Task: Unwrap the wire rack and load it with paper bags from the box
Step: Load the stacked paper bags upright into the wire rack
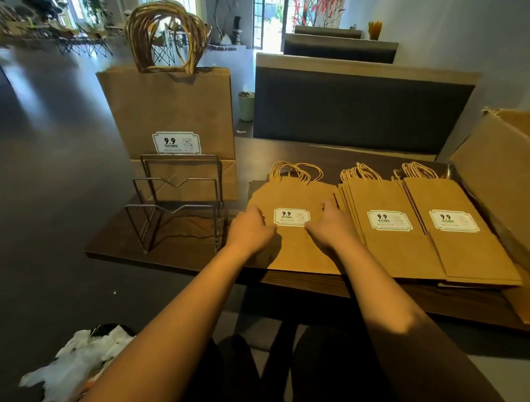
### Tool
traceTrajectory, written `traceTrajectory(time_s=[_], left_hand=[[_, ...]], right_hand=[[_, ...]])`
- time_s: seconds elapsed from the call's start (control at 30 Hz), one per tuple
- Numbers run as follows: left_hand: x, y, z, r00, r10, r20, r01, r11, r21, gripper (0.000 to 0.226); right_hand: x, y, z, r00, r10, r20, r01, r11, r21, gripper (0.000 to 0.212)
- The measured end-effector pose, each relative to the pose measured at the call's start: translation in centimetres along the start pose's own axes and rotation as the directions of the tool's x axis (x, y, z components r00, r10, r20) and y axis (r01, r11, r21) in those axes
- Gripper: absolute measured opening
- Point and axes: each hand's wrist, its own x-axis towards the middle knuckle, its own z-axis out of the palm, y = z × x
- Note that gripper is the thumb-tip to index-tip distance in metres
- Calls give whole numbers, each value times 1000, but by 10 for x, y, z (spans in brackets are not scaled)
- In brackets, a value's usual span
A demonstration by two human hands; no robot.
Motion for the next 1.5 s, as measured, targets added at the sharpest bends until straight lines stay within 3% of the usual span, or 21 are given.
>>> traceTrajectory(time_s=[0.13,0.27,0.5,0.63,0.77,0.87,1.0,1.07,1.17,1.27,1.4,1.5], left_hand=[[2,-3,1,997,-76,-9,73,985,-157,36],[6,-10,3,987,-160,-24,143,935,-326,34],[-8,-6,-11,985,-150,-86,85,855,-511,26],[-19,16,-28,987,-100,-128,-2,782,-624,32],[-22,39,-49,995,-68,-72,-4,697,-717,52],[-23,53,-66,1000,5,-17,-16,646,-763,53],[-21,65,-81,975,163,-150,-221,684,-696,30],[-20,67,-91,948,218,-231,-317,675,-666,29],[-17,68,-110,907,246,-342,-415,662,-625,31],[-15,65,-127,863,245,-443,-485,651,-585,29],[-12,54,-147,814,242,-527,-534,670,-516,16],[-4,37,-157,843,302,-444,-504,732,-458,15]], right_hand=[[3,6,-2,999,36,-24,-32,990,138,77],[3,7,0,996,73,-45,-62,973,221,72],[4,8,-1,975,142,-174,-57,907,418,67],[1,11,-19,969,241,-61,-131,705,697,83],[-6,14,-43,963,233,132,-217,388,896,58],[-13,19,-59,970,202,133,-176,208,962,78],[-23,13,-74,998,38,49,-53,103,993,30],[-25,5,-80,999,-36,-1,3,61,998,28],[-22,-6,-83,986,-157,-56,72,102,992,46],[-20,-18,-75,972,-230,-37,100,269,958,77],[-14,-40,-58,978,-184,-93,158,381,911,44],[-12,-59,-55,973,-149,-175,227,480,848,39]])
